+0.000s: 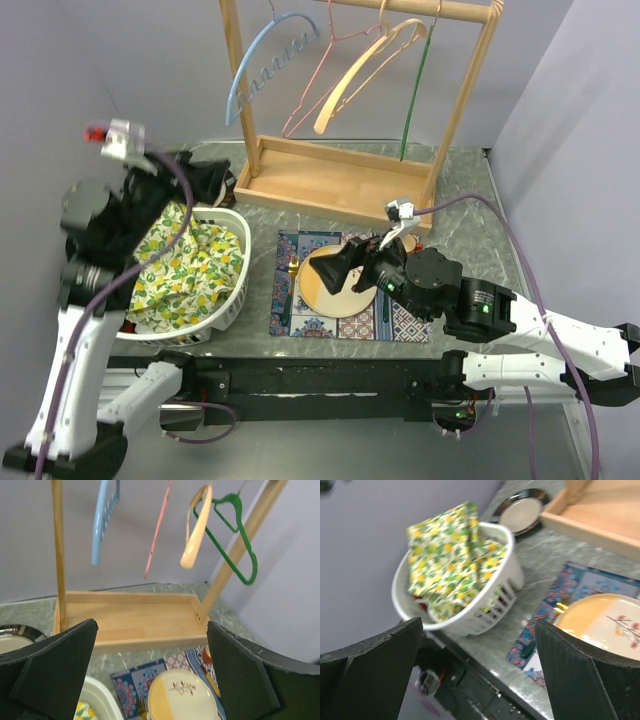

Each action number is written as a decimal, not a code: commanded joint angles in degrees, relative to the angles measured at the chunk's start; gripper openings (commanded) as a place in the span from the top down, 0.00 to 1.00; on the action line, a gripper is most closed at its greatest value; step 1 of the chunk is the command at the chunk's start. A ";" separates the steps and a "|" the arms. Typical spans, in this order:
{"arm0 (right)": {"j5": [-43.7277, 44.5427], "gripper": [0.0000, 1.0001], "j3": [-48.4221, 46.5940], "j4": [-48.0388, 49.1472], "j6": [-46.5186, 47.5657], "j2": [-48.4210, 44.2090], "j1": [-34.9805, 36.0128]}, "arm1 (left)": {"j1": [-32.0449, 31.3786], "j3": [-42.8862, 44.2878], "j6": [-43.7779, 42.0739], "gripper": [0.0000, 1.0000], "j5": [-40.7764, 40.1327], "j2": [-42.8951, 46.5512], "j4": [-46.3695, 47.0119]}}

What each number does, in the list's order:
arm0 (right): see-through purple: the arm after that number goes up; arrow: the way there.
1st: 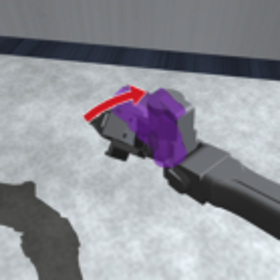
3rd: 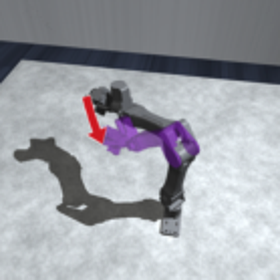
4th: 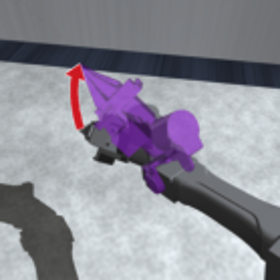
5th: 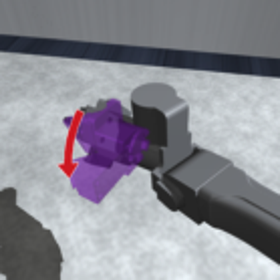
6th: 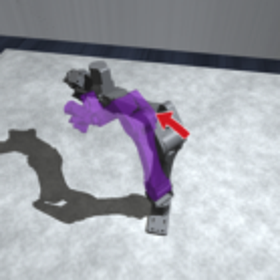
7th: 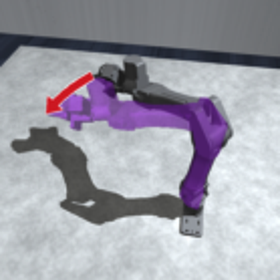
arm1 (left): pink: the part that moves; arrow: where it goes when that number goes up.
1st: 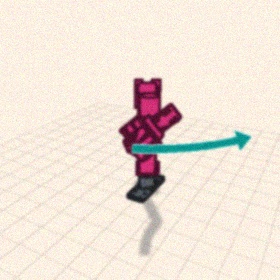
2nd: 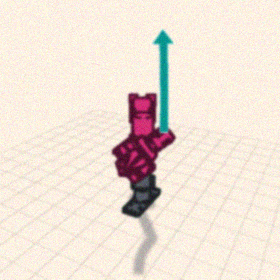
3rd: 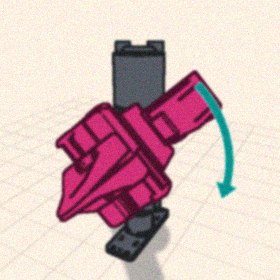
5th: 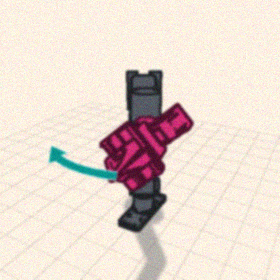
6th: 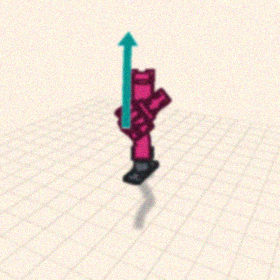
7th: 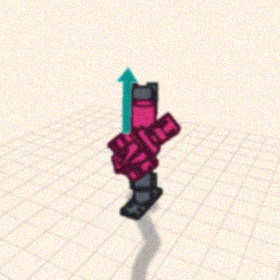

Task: Remove the skirt from the hanger

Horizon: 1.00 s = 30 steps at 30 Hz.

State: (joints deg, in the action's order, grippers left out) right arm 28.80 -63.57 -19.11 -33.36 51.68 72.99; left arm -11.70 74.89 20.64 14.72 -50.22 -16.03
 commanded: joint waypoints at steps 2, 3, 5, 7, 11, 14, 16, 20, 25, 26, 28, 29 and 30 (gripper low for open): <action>14.43 0.00 -2.26 -4.35 -3.28 0.26 0.13 | 0.02 -11.23 -0.87 0.03 4.95 7.93 0.39; 15.40 0.00 -2.09 -4.61 -3.55 0.09 0.05 | 0.10 -12.48 -0.87 0.03 5.58 10.12 -0.31; 16.81 0.00 -1.21 -4.88 -3.72 -0.61 0.05 | 0.10 -16.16 0.26 0.03 6.89 12.24 -0.58; 17.26 0.00 -0.50 -5.14 -4.43 -1.23 0.05 | 0.10 -18.46 1.59 0.03 7.95 15.05 -0.49; 16.38 0.00 1.16 -3.22 -3.47 -3.51 0.13 | 0.10 -23.81 4.22 0.03 11.12 19.01 -0.23; 16.03 0.00 1.52 -2.07 -2.32 -4.31 0.05 | 0.10 -25.50 4.76 0.03 11.91 21.38 -0.40; 16.90 0.00 0.74 -3.11 -2.76 -4.05 0.13 | 0.10 -25.67 4.76 0.03 11.82 22.70 -0.84; 17.35 0.00 0.55 -2.60 -2.58 -3.96 0.13 | 0.10 -25.67 5.55 0.03 13.14 24.46 -1.20; 17.70 0.00 -0.32 -3.38 -3.55 -3.96 0.13 | 0.10 -24.71 5.55 0.03 12.62 26.22 -1.98; 18.13 0.00 -0.33 -3.39 -3.72 -4.13 0.05 | 0.02 -24.45 5.37 0.03 12.18 26.40 -2.16; 18.49 0.00 -0.24 -3.56 -4.16 -4.48 0.13 | 0.10 -24.09 5.28 0.03 11.74 26.84 -2.77; 18.75 0.00 -0.24 -3.56 -4.16 -4.74 0.13 | 0.10 -23.83 5.46 0.03 11.91 27.10 -2.95; 18.93 0.00 -0.15 -3.56 -4.25 -5.01 0.05 | 0.10 -23.83 5.72 0.03 12.00 27.45 -3.04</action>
State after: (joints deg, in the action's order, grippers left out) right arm 44.42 -62.24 -23.62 -36.38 48.12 72.99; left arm -11.70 48.95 25.39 26.20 -24.08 -18.85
